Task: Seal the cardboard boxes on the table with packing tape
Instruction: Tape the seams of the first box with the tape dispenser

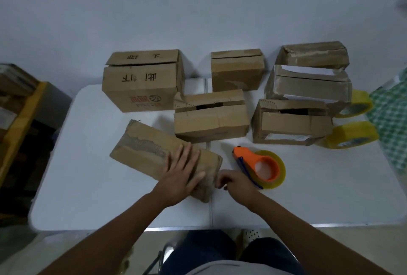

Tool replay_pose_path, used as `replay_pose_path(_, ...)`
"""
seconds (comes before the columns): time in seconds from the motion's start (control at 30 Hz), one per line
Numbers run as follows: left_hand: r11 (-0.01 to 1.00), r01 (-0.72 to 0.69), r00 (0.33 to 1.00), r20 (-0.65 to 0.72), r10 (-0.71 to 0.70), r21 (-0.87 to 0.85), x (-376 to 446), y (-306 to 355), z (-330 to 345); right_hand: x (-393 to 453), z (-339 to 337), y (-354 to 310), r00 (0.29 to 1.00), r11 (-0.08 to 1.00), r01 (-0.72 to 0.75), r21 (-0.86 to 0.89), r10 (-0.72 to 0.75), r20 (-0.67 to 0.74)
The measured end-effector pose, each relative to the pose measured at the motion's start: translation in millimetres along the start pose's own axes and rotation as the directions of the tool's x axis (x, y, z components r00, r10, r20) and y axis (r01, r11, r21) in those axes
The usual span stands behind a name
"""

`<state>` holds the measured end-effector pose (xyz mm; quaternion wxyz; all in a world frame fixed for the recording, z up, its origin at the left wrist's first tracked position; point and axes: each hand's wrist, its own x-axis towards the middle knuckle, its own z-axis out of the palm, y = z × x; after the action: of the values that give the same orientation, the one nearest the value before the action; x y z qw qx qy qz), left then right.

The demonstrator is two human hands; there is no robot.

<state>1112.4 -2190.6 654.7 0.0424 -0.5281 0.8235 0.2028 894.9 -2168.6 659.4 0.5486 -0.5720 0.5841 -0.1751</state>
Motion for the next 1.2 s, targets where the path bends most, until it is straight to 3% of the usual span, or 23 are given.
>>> replay_pose_path(0.13,0.982,-0.040,0.999,-0.028,0.046,0.185,2.4,-2.8,15.7,22.5,15.2,3.8,0.999,0.999,-0.034,0.041,0.033,0.011)
replay_pose_path(0.27,0.973,-0.024,0.998,-0.058,0.038,0.230,5.0,-5.8,20.6,28.7,25.5,11.8,0.990,0.952,-0.127,0.279,0.139,-0.024)
replay_pose_path(0.37,0.972,-0.022,0.997,-0.062,0.037,0.235,5.1,-5.6,23.0,35.3,30.1,16.2,0.965,0.901,-0.260,0.347,0.254,0.063)
replay_pose_path(0.47,0.968,-0.026,0.998,-0.055,0.041,0.251,3.4,-7.7,24.6,41.3,28.1,20.4,0.953,0.914,-0.300,0.274,0.275,0.128)
replay_pose_path(0.63,0.963,-0.064,0.995,-0.056,0.081,0.261,-0.7,-31.5,16.7,40.7,35.3,-10.7,0.954,0.990,-0.136,-0.049,0.144,0.262)
replay_pose_path(0.7,0.956,-0.114,0.992,-0.026,0.126,0.269,-7.4,-57.3,7.2,41.9,45.7,-24.3,0.946,0.980,-0.127,-0.153,0.166,0.278)
replay_pose_path(0.77,0.936,-0.194,0.981,0.032,0.193,0.292,-13.8,-90.7,-7.0,45.4,55.8,-34.5,0.950,0.972,-0.110,-0.208,0.164,0.265)
replay_pose_path(0.87,0.926,-0.255,0.967,0.103,0.235,0.278,-21.5,-124.6,-35.1,54.3,71.3,-53.8,0.974,0.988,-0.105,-0.116,0.126,0.188)
replay_pose_path(1.07,0.984,0.067,0.998,-0.009,-0.067,0.167,-50.0,-125.1,-18.2,69.5,121.3,-69.1,0.979,0.989,-0.118,-0.091,0.131,0.154)
replay_pose_path(1.13,0.972,0.071,0.996,-0.068,-0.058,0.222,-48.6,-129.4,-3.8,69.5,129.8,-59.6,0.984,0.987,-0.124,-0.098,0.136,0.119)
replay_pose_path(1.2,0.964,0.037,0.996,-0.091,-0.013,0.264,-43.4,-133.7,1.9,67.0,126.7,-47.1,0.984,0.983,-0.174,-0.066,0.171,-0.045)
